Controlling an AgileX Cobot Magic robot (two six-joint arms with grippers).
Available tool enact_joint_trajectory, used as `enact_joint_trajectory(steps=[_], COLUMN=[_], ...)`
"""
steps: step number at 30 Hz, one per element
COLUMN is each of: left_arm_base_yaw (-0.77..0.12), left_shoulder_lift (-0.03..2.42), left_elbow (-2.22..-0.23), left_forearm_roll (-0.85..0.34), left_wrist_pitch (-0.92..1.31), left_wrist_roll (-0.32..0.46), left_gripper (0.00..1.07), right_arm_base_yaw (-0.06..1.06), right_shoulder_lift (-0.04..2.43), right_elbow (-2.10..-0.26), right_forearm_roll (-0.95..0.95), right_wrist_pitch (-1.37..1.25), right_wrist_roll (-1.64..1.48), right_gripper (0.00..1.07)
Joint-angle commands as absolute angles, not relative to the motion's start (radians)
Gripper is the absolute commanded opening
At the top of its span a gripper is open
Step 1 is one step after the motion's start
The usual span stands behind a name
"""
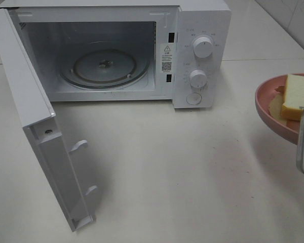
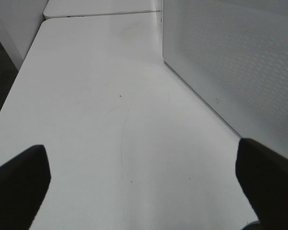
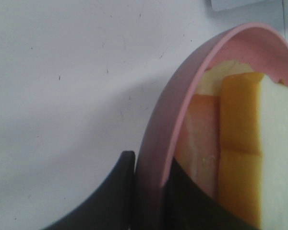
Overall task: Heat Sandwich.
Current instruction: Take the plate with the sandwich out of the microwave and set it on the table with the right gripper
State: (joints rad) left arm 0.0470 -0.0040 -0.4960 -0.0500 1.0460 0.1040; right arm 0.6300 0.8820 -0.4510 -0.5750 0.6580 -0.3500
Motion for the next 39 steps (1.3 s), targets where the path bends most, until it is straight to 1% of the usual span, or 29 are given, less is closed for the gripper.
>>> enact_joint_trajectory(steps=[1, 3, 6, 8, 10, 12, 14, 18, 28, 35, 38, 39], left_arm_base_yaw=[0.050, 0.050, 0.050, 0.050, 0.050, 0.050, 0.050, 0.050, 0.050, 0.050, 0.050, 0.050], left_shoulder_lift=[-0.021, -0.021, -0.021, -0.021, -0.021, -0.021, -0.021, -0.021, -0.021, -0.021, -0.021, -0.021], left_elbow=[-0.494, -0.494, -0.494, -0.494, -0.494, -0.494, -0.494, -0.494, -0.494, -0.494, -0.494, -0.494], left_forearm_roll=[-0.057, -0.057, -0.057, -0.057, -0.057, -0.057, -0.057, -0.057, -0.057, -0.057, -0.057, -0.057], left_wrist_pitch=[1.038, 1.038, 1.038, 1.038, 1.038, 1.038, 1.038, 1.038, 1.038, 1.038, 1.038, 1.038], left_wrist_roll=[0.104, 0.104, 0.104, 0.104, 0.104, 0.104, 0.104, 0.104, 0.104, 0.104, 0.104, 0.104], left_gripper=[0.98, 0.98, 0.98, 0.98, 0.98, 0.98, 0.98, 0.98, 0.98, 0.98, 0.98, 0.98], right_arm_base_yaw=[0.632, 0.632, 0.632, 0.632, 0.632, 0.632, 0.632, 0.632, 0.632, 0.632, 0.632, 0.632], right_shoulder_lift=[0.909, 0.955, 0.986, 1.036, 1.050, 1.096, 1.113, 1.185, 1.298, 1.393, 1.417, 1.450], right_elbow=[-0.452, -0.452, -0.452, -0.452, -0.452, -0.452, -0.452, -0.452, -0.454, -0.454, -0.467, -0.489], right_forearm_roll=[-0.644, -0.700, -0.736, -0.796, -0.817, -0.869, -0.886, -0.964, -1.034, -1.092, -1.092, -1.092], right_wrist_pitch=[0.656, 0.664, 0.664, 0.667, 0.669, 0.669, 0.669, 0.670, 0.687, 0.750, 0.769, 0.804], right_wrist_roll=[-0.257, -0.159, -0.102, 0.009, 0.042, 0.173, 0.218, 0.412, 0.706, 0.945, 1.011, 1.082], right_gripper=[0.00, 0.00, 0.00, 0.00, 0.00, 0.00, 0.00, 0.00, 0.00, 0.00, 0.00, 0.00])
